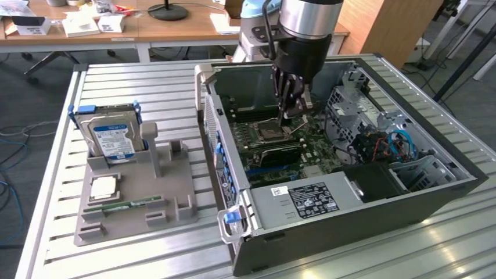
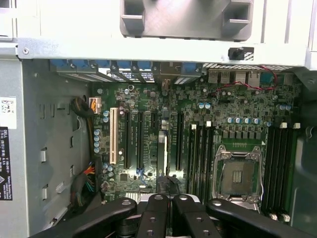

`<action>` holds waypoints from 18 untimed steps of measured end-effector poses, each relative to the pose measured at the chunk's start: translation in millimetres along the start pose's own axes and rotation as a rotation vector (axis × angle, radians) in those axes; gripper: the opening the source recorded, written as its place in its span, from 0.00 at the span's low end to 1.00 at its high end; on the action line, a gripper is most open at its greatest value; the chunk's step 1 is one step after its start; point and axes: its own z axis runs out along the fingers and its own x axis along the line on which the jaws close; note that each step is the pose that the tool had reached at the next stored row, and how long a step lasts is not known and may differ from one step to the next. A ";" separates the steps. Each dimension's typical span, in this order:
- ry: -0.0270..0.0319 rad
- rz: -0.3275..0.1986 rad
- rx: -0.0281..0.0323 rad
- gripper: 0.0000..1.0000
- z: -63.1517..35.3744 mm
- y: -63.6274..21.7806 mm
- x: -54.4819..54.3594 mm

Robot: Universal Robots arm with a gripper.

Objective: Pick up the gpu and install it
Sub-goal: 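Press down on the gpu until it lock into place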

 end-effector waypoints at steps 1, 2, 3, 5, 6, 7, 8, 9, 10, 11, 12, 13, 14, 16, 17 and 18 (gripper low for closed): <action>-0.0001 0.000 0.0001 0.10 1.8 0.1 0.0; 0.0000 0.000 0.0000 0.10 3.6 0.2 0.0; -0.0001 0.000 0.0001 0.10 5.5 0.2 -0.1; 0.0001 0.000 0.0000 0.10 9.1 0.4 -0.1; 0.0000 0.000 0.0000 0.10 10.9 0.4 -0.1; 0.0002 0.000 -0.0001 0.10 12.7 0.5 -0.2; 0.0000 0.000 0.0000 0.10 14.5 0.6 -0.2; 0.0000 0.000 0.0000 0.10 16.3 0.7 -0.2; 0.0000 0.000 0.0001 0.10 18.1 0.7 -0.3; 0.0000 0.000 0.0001 0.10 19.9 0.8 -0.3; 0.0000 0.000 0.0001 0.10 21.9 0.9 -0.3; -0.0002 0.000 0.0001 0.10 23.7 0.9 -0.4; -0.0001 0.000 0.0000 0.10 25.5 1.0 -0.4; 0.0001 0.000 0.0001 0.10 29.1 1.2 -0.4; 0.0000 0.000 0.0001 0.10 30.9 1.2 -0.4; 0.0000 0.000 0.0001 0.10 32.8 1.3 -0.4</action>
